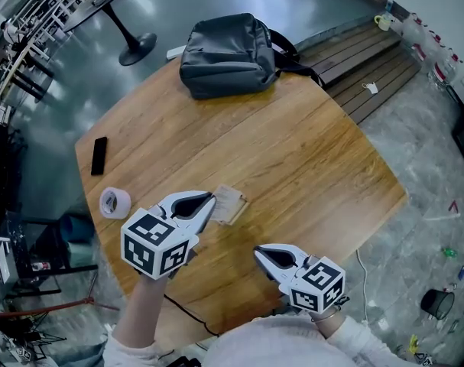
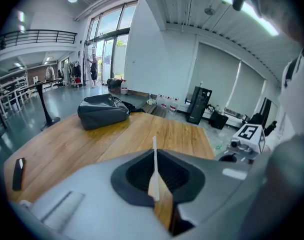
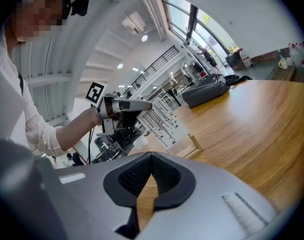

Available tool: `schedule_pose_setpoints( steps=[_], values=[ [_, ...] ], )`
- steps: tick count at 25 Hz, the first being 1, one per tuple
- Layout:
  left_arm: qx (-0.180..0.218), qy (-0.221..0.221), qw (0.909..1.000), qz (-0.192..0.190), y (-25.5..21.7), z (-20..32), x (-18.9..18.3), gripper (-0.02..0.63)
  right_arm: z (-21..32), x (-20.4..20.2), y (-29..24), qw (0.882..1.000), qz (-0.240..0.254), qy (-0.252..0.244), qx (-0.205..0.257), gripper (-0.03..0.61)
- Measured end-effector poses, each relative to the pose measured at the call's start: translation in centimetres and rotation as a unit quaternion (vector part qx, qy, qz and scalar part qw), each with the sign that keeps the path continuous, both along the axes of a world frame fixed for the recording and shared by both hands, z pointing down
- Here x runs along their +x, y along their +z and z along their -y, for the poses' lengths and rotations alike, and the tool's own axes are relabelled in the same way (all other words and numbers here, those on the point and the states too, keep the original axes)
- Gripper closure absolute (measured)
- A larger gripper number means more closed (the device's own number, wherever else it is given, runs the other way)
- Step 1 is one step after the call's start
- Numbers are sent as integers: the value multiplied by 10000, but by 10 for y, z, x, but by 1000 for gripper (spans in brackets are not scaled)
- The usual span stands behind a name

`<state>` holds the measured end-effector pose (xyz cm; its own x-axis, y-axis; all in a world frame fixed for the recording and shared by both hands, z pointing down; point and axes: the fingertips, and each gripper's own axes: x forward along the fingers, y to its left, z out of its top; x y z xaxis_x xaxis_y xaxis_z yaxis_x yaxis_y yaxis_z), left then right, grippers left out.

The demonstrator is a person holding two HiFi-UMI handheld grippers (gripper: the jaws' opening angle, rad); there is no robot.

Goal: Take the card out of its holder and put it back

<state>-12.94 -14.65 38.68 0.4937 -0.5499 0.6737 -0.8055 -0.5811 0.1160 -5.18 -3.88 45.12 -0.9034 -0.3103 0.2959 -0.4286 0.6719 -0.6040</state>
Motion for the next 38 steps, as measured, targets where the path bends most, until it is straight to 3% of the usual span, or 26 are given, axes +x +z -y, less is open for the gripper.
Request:
schedule_pose_setpoints(
  steps=[5,13,23,32,38],
  values=[
    [177,-111,9996,-209,-14,-2,1,594,1,2,-3,10000,-26,-7,69,578],
    [459,-486,9894,-1287,-39,-14,4,594,1,2,-14,9997,-99,-73,207,578],
    [692,-807,9654,-2382,-40,-47,9,594,-1,3,-28,9990,-186,-183,371,578],
    [627,-1484,9317,-3257,-19,-80,-3,594,-2,3,-37,9977,-338,-252,524,578],
    [575,-1744,9235,-3367,-7,-97,-13,594,-5,1,-37,9979,-355,-158,512,578]
  ],
)
